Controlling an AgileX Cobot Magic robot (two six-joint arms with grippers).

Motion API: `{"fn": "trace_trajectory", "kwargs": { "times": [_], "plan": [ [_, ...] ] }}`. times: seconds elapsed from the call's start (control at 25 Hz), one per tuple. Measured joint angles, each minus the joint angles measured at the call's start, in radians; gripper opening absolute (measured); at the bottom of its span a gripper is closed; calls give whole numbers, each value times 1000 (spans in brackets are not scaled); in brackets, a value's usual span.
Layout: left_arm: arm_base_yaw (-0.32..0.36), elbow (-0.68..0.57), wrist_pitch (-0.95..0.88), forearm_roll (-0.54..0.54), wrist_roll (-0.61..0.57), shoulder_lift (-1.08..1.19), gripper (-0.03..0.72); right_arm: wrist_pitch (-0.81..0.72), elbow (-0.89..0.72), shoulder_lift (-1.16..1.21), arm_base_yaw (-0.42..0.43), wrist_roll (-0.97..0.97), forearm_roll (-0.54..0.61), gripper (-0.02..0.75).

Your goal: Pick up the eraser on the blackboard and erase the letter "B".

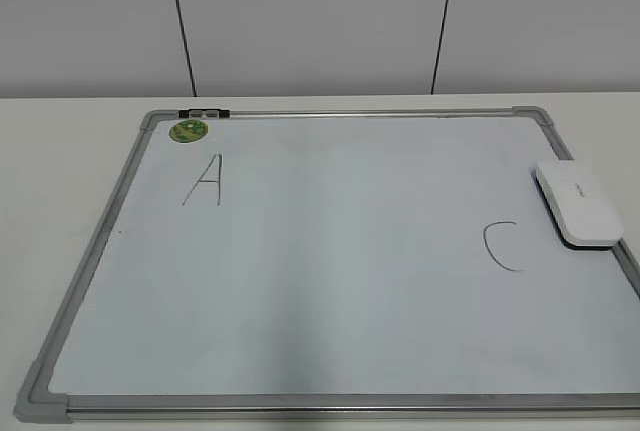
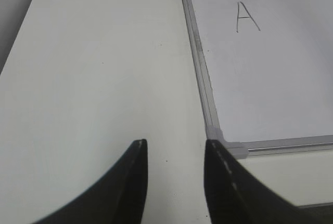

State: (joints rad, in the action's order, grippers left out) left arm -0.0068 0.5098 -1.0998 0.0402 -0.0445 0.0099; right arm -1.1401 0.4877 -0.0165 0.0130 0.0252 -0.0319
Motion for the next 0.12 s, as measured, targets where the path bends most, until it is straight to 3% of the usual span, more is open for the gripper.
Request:
{"fn": "trace_trajectory", "kwargs": {
  "times": [0.12],
  "plan": [
    [0, 0, 0, 0, 0, 0, 262, 0, 0, 0, 0, 0, 0, 587]
  ]
}}
